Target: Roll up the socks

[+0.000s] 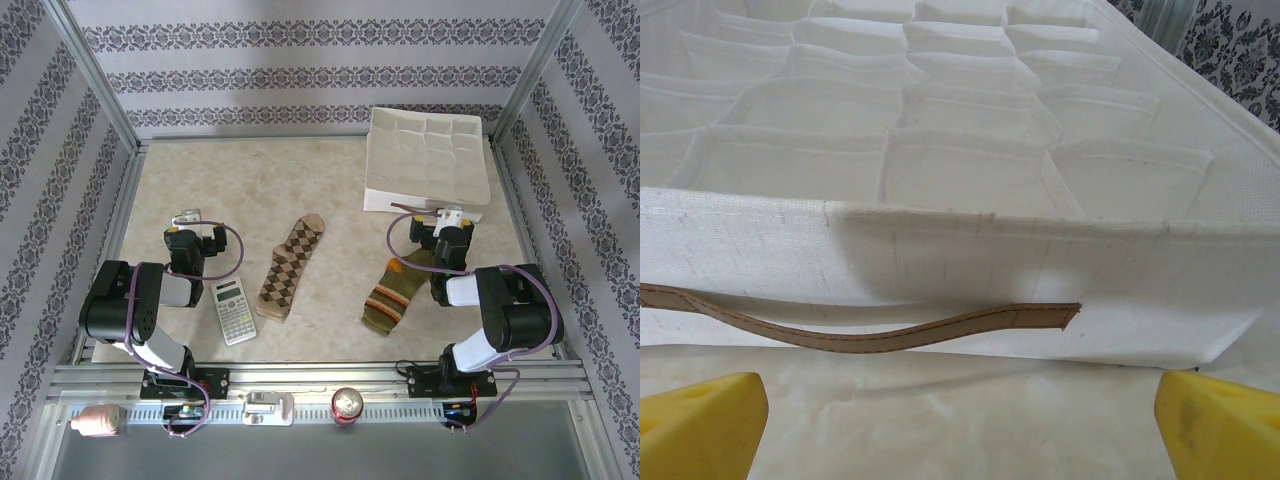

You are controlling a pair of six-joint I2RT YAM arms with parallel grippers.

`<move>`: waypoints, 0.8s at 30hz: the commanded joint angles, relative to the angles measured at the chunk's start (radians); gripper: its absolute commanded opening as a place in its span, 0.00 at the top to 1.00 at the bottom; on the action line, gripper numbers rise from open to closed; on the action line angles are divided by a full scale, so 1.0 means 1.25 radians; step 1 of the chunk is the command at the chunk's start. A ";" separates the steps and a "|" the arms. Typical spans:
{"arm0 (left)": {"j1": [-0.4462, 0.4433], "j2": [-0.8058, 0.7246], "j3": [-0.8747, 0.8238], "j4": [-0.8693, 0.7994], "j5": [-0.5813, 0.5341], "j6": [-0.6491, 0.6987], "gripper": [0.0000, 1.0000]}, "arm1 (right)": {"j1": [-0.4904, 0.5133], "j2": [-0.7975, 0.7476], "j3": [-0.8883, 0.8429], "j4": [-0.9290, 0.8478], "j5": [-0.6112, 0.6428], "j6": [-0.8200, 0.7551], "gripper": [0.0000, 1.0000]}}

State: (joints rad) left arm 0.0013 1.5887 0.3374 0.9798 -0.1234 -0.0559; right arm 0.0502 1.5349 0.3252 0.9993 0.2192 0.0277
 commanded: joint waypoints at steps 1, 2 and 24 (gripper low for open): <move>-0.002 0.000 0.016 0.021 0.009 0.013 0.01 | 0.001 0.007 0.010 0.018 -0.005 0.016 0.02; -0.002 0.000 0.020 0.011 0.029 0.020 0.01 | 0.001 0.006 0.009 0.020 -0.005 0.014 0.02; -0.181 -0.356 0.432 -1.104 0.152 -0.746 0.05 | 0.261 -0.489 0.449 -1.152 -0.123 0.448 0.05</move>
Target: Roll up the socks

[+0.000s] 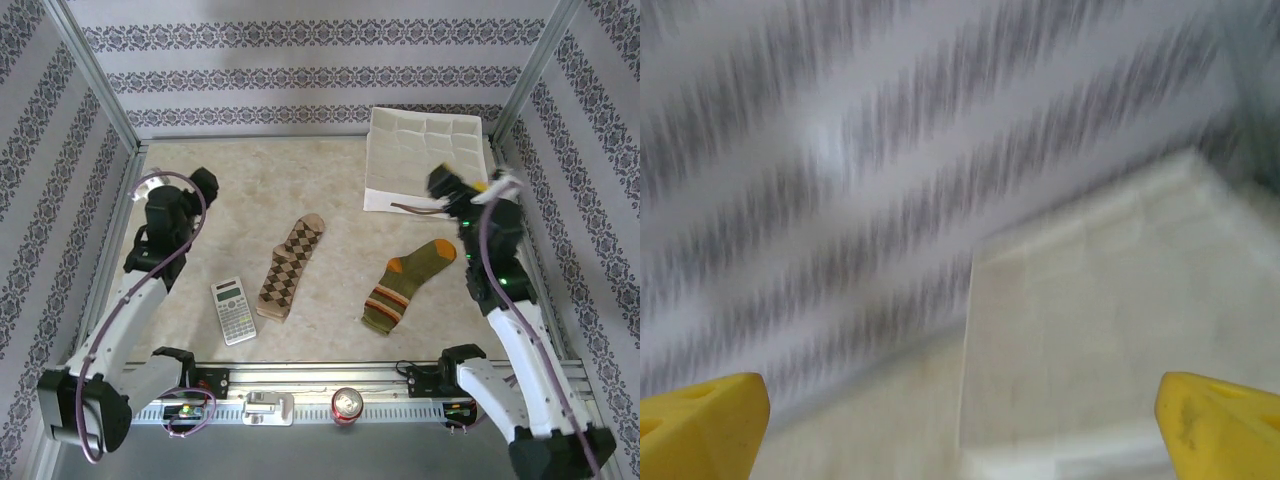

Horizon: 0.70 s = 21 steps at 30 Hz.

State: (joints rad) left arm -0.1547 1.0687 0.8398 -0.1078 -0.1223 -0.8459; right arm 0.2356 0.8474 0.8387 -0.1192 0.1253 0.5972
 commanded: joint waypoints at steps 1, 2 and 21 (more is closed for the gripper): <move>-0.092 0.070 0.040 -0.269 0.160 -0.105 0.10 | 0.186 0.082 0.063 -0.299 -0.005 -0.047 0.07; -0.122 0.074 0.042 -0.295 0.163 -0.102 0.14 | 0.246 0.098 0.079 -0.329 0.030 -0.069 0.08; -0.411 0.449 -0.022 -0.045 0.370 -0.274 0.62 | 0.539 0.261 0.041 -0.266 -0.056 -0.192 0.41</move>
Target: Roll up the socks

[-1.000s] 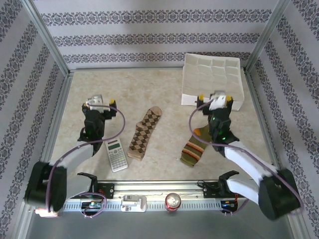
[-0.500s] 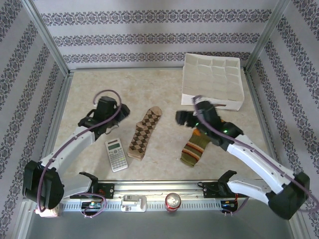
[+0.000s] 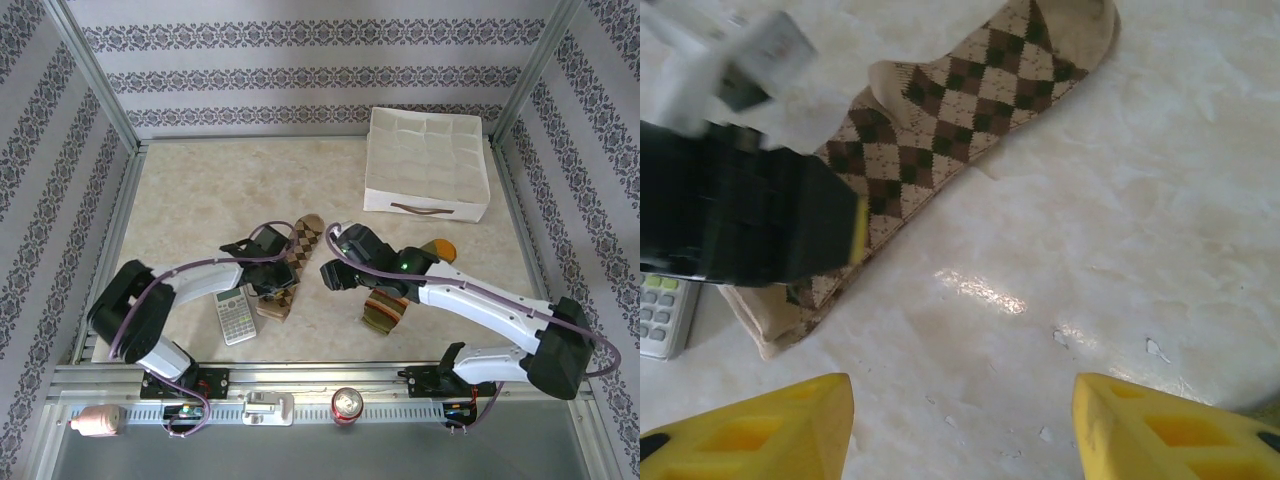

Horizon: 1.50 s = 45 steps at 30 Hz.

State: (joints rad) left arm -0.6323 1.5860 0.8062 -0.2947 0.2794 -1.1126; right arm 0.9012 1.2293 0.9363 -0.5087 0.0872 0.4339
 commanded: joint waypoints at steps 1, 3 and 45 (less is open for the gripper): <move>-0.039 0.050 0.013 0.115 0.054 -0.072 0.63 | 0.008 -0.063 -0.057 0.063 -0.024 -0.084 0.41; -0.050 0.054 0.026 0.115 0.047 -0.085 0.62 | 0.011 -0.100 -0.102 0.105 -0.024 -0.130 0.42; 0.255 -0.513 -0.153 -0.239 0.080 -0.051 0.55 | 0.246 0.445 0.009 0.329 0.115 -0.623 0.86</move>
State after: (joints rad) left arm -0.3248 0.9474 0.6117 -0.5549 0.3660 -1.1896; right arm 1.2171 1.7695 0.9218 -0.0776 0.2123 -0.3645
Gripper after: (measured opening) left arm 0.447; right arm 0.149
